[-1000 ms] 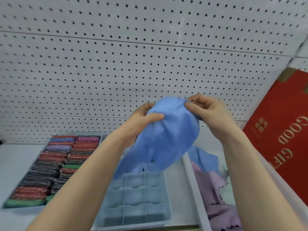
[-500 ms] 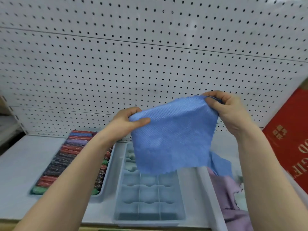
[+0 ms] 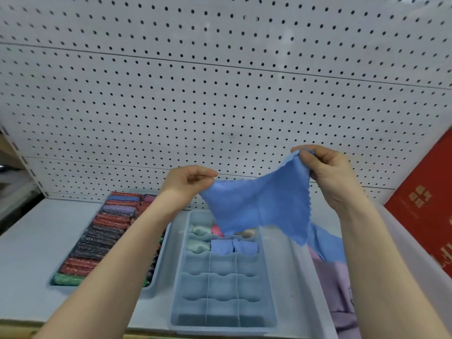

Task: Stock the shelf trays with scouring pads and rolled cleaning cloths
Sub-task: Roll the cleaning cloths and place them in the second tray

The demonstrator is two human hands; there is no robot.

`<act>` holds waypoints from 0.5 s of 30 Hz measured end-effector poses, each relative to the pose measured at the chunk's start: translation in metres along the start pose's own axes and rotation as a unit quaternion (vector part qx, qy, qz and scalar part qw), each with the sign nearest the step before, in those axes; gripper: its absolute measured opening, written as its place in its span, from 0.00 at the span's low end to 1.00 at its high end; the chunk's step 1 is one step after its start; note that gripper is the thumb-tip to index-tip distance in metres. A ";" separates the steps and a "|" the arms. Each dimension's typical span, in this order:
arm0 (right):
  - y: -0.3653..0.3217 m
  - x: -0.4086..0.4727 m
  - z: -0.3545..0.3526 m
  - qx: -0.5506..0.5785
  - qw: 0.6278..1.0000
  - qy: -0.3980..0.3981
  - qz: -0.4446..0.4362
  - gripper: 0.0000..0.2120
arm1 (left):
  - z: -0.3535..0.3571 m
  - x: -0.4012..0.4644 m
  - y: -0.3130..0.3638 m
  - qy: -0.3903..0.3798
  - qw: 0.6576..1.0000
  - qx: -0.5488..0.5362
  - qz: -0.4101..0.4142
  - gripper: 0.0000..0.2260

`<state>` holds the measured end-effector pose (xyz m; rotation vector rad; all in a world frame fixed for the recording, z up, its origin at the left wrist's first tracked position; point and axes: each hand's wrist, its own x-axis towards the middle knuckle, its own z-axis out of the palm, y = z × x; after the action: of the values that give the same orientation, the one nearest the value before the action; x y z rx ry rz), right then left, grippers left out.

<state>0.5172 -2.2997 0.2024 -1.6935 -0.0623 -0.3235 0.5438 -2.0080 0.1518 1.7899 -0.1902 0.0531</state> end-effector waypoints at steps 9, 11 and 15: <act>-0.017 -0.033 0.022 -0.034 0.947 -0.312 0.060 0.12 | 0.008 0.001 0.006 0.020 0.958 0.271 0.095 0.09; -0.011 -0.033 0.036 -0.066 0.948 -0.307 0.057 0.06 | 0.017 -0.002 0.013 -0.016 0.978 0.170 0.117 0.12; 0.002 -0.031 0.052 -0.051 0.978 -0.198 0.034 0.03 | 0.024 -0.010 0.020 -0.087 0.983 0.051 0.155 0.18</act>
<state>0.4971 -2.2445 0.1863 -1.8379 -0.2849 0.0673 0.5293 -2.0346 0.1644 1.8536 -0.6010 0.1309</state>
